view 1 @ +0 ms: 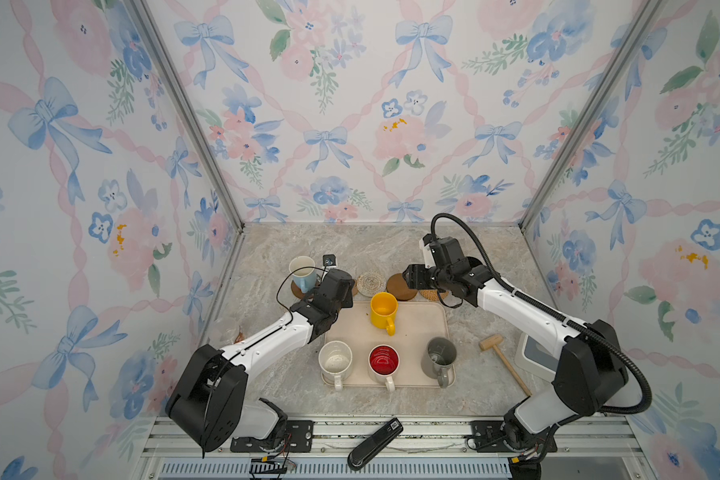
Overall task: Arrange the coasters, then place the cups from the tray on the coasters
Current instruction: 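Move the right gripper over the yellow mug on the tray, then lower the open right gripper onto the yellow mug's rim and close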
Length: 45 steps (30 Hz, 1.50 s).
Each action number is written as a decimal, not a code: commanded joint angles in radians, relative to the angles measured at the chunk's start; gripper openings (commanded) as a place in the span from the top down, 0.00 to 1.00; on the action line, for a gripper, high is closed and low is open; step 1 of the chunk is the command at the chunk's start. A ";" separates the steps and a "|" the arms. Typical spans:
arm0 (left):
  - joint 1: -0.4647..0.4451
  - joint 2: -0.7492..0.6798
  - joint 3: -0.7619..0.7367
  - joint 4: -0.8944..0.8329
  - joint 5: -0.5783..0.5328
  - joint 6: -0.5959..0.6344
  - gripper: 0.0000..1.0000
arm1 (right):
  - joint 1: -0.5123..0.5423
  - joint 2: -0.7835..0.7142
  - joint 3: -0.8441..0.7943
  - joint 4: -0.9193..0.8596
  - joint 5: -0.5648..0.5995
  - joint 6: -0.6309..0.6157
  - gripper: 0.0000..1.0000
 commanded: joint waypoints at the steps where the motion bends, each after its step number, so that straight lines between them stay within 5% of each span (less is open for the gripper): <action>1: 0.010 0.029 -0.032 0.087 0.019 0.025 0.59 | 0.058 -0.042 -0.037 -0.066 -0.024 -0.014 0.31; 8: 0.013 0.084 -0.024 0.135 0.069 0.033 0.58 | 0.131 -0.068 -0.026 -0.184 0.060 -0.051 0.31; 26: 0.048 0.084 -0.046 0.140 0.090 0.027 0.59 | 0.241 0.008 -0.051 -0.231 0.023 -0.043 0.31; 45: 0.056 0.066 -0.076 0.198 0.110 0.032 0.59 | 0.256 0.143 -0.005 -0.211 0.032 0.007 0.38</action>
